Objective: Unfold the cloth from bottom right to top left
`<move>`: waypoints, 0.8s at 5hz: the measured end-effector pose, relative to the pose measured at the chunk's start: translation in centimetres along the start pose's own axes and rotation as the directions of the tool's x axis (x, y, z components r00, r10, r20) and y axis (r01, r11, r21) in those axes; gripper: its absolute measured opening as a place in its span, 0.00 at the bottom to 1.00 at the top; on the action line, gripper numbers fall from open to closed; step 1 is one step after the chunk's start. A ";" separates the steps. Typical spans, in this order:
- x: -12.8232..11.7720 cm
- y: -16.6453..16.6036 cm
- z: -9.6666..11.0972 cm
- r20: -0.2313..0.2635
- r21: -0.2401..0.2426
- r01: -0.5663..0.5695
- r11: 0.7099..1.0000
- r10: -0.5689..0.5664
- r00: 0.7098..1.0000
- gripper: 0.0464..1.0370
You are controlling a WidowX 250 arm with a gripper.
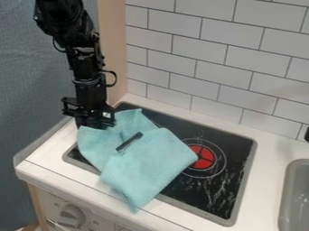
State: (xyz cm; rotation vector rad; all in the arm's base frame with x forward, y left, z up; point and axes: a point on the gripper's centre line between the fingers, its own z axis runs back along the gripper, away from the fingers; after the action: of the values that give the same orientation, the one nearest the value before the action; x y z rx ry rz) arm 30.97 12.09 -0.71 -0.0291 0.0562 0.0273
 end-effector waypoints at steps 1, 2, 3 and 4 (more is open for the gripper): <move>-0.2 0.0 0.0 -0.011 0.003 -0.006 1.000 0.006 1.000 0.43; -0.7 -0.1 0.5 -0.019 -0.001 -0.002 1.000 0.002 1.000 0.71; -0.9 -0.1 2.3 0.024 0.011 -0.004 1.000 0.004 1.000 0.96; -1.4 0.4 4.2 0.066 0.025 -0.023 0.999 0.021 0.998 0.97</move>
State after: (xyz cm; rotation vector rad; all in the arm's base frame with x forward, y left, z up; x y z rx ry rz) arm 29.78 12.57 3.60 -0.0018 -0.0090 0.0495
